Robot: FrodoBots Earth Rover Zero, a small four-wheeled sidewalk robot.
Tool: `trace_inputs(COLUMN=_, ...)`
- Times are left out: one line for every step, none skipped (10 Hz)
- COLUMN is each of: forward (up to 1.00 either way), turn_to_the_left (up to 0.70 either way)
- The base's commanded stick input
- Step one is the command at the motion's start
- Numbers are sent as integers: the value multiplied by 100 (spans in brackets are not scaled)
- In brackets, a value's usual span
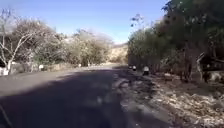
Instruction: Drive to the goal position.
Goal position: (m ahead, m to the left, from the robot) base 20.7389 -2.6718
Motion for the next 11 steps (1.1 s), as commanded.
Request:
trace_inputs(forward=100, turn_to_the_left=0)
trace_inputs(forward=100, turn_to_the_left=0)
trace_inputs(forward=100, turn_to_the_left=0)
trace_inputs(forward=100, turn_to_the_left=0)
trace_inputs(forward=100, turn_to_the_left=0)
trace_inputs(forward=100, turn_to_the_left=0)
trace_inputs(forward=100, turn_to_the_left=0)
trace_inputs(forward=100, turn_to_the_left=0)
trace_inputs(forward=100, turn_to_the_left=0)
trace_inputs(forward=100, turn_to_the_left=0)
trace_inputs(forward=100, turn_to_the_left=0)
